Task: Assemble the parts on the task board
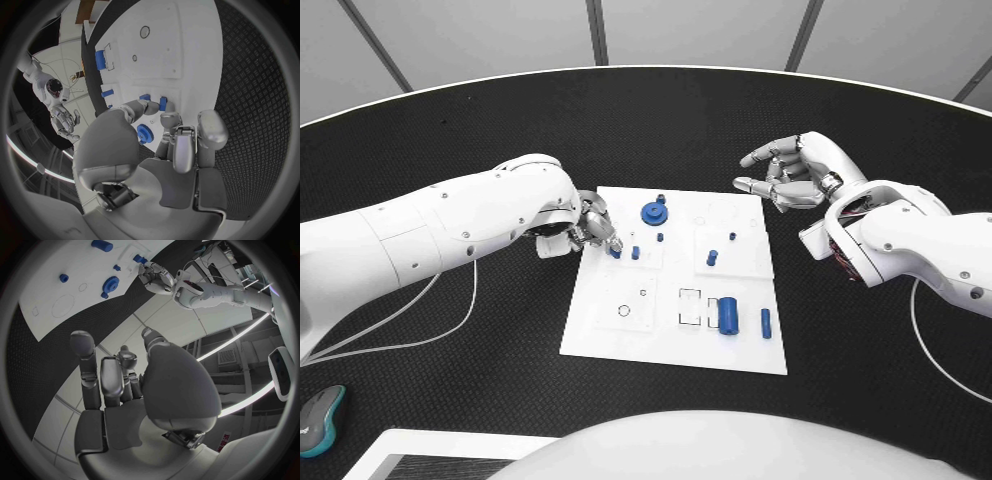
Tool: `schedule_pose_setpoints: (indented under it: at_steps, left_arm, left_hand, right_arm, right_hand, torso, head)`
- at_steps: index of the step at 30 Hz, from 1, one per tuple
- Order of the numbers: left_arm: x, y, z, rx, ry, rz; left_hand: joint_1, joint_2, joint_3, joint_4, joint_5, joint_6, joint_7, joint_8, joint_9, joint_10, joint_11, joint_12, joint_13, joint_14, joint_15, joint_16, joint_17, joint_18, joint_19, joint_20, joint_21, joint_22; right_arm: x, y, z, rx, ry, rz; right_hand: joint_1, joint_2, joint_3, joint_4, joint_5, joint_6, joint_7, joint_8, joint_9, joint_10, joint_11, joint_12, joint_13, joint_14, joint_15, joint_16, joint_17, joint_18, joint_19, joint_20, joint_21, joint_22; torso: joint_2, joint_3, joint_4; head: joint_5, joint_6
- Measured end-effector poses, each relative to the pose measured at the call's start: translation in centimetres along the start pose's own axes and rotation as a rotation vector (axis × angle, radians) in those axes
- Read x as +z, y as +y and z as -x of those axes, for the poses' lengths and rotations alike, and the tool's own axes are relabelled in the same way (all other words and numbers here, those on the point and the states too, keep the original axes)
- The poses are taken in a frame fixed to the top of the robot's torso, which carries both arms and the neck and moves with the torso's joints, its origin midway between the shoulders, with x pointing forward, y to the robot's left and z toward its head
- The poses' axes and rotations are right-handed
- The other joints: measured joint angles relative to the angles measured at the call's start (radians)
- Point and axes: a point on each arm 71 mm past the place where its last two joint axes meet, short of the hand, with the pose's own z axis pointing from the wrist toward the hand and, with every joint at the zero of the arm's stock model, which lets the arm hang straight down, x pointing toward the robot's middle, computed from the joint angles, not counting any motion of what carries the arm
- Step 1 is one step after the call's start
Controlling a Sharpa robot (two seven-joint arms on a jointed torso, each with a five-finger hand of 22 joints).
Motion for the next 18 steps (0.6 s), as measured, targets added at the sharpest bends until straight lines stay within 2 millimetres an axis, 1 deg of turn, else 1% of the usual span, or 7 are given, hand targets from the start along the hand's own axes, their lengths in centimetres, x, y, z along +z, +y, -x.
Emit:
schedule_pose_setpoints:
  at_steps: [2,7,8,10,13,15,18]
  left_arm:
    - [0.01,0.03,0.02,-0.001,-0.002,0.002]
    - [0.04,0.05,0.06,-0.002,-0.002,0.004]
    - [0.04,0.05,0.06,-0.002,-0.002,0.005]
    - [0.05,0.04,0.06,-0.002,-0.002,0.006]
    - [0.06,0.03,0.07,-0.002,-0.002,0.007]
    - [0.07,0.02,0.07,-0.001,-0.001,0.008]
    - [0.09,0.02,0.06,-0.001,0.0,0.01]
  left_hand:
    - [-0.001,0.001,0.0,0.0,0.0,0.0,0.0,0.0,0.0,0.003,0.003,0.001,0.002,0.0,0.0,0.0,0.0,0.0,0.0,0.0,0.0,0.0]
    - [-0.007,0.007,-0.004,-0.004,-0.004,0.0,0.0,0.005,0.001,0.004,0.003,0.007,0.008,0.0,0.0,0.0,0.0,0.0,0.002,-0.002,0.0,0.003]
    - [-0.011,0.011,-0.006,-0.006,-0.007,0.0,0.0,0.005,0.003,0.006,0.006,0.007,0.01,0.0,0.0,0.004,0.0,0.0,0.003,-0.003,0.0,0.006]
    - [-0.011,0.011,-0.007,-0.007,-0.007,0.0,0.0,0.008,0.004,0.009,0.005,0.007,0.011,-0.001,-0.001,0.004,0.0,0.0,0.003,-0.003,0.0,0.007]
    - [-0.02,0.02,-0.013,-0.013,-0.019,0.0,0.0,0.013,0.007,0.011,0.007,0.015,0.017,-0.004,-0.004,0.009,0.0,0.0,0.004,-0.003,0.0,0.007]
    - [-0.021,0.021,-0.014,-0.014,-0.026,0.0,0.0,0.016,0.011,0.013,0.008,0.016,0.018,-0.004,-0.004,0.008,0.0,0.0,0.004,-0.003,0.0,0.007]
    - [-0.025,0.025,-0.014,-0.014,-0.027,0.0,0.0,0.016,0.013,0.014,0.007,0.016,0.019,-0.004,-0.004,0.009,0.0,0.0,0.003,-0.003,0.0,0.007]
  right_arm:
    - [0.0,0.0,0.0,0.0,0.0,0.0]
    - [0.0,-0.01,0.01,0.0,0.0,0.0]
    - [0.0,-0.01,0.01,0.0,0.0,0.0]
    - [0.0,-0.01,0.01,0.0,0.0,-0.001]
    - [-0.01,-0.02,0.02,0.0,0.0,-0.001]
    - [-0.02,-0.02,0.02,0.0,0.0,-0.001]
    - [-0.03,-0.02,0.03,0.0,0.0,-0.001]
  right_hand:
    - [0.0,0.0,0.0,0.0,0.0,0.0,0.0,0.0,0.0,0.0,0.0,0.0,0.0,0.0,0.0,0.0,0.0,0.0,0.0,0.0,0.0,0.0]
    - [0.0,0.0,0.0,0.0,0.0,0.0,0.0,0.0,0.0,0.0,0.0,0.0,0.0,0.0,0.0,0.0,0.0,0.0,0.0,0.0,0.0,0.0]
    - [0.0,0.0,0.0,0.0,0.0,0.0,0.0,0.0,0.0,0.0,0.0,0.0,0.0,0.0,0.0,0.0,0.0,0.0,0.0,0.0,0.0,0.0]
    - [0.0,0.0,0.0,0.0,0.0,0.0,0.0,0.0,0.0,0.0,0.0,0.0,0.0,0.0,0.0,0.0,0.0,0.0,0.0,0.0,0.0,0.0]
    - [0.0,0.0,0.0,0.0,0.0,0.0,0.0,0.0,0.0,0.0,0.0,0.0,0.0,0.0,0.0,0.0,0.0,0.0,0.0,0.0,0.0,0.0]
    - [0.0,0.0,0.0,0.0,0.0,0.0,0.0,0.0,0.0,0.0,0.0,0.0,0.0,0.0,0.0,0.0,0.0,0.0,0.0,0.0,0.0,0.0]
    - [0.0,0.0,0.0,0.0,0.0,0.0,0.0,0.0,0.0,0.0,0.0,0.0,0.0,0.0,0.0,0.0,0.0,0.0,0.0,0.0,0.0,0.0]
  torso:
    - [0.0,-0.0002,0.0]
    - [0.0,-0.0002,0.0001]
    - [0.0,-0.0002,0.0001]
    - [0.0,-0.0002,0.0]
    - [0.0,-0.0002,0.0]
    - [0.0,-0.0001,-0.0001]
    - [0.0,0.0,0.0]
  head:
    - [0.0,0.0]
    - [0.0,0.0]
    - [0.0,0.0]
    - [0.0,0.0]
    - [0.0,0.0]
    - [0.0,0.0]
    - [-0.001,0.0]
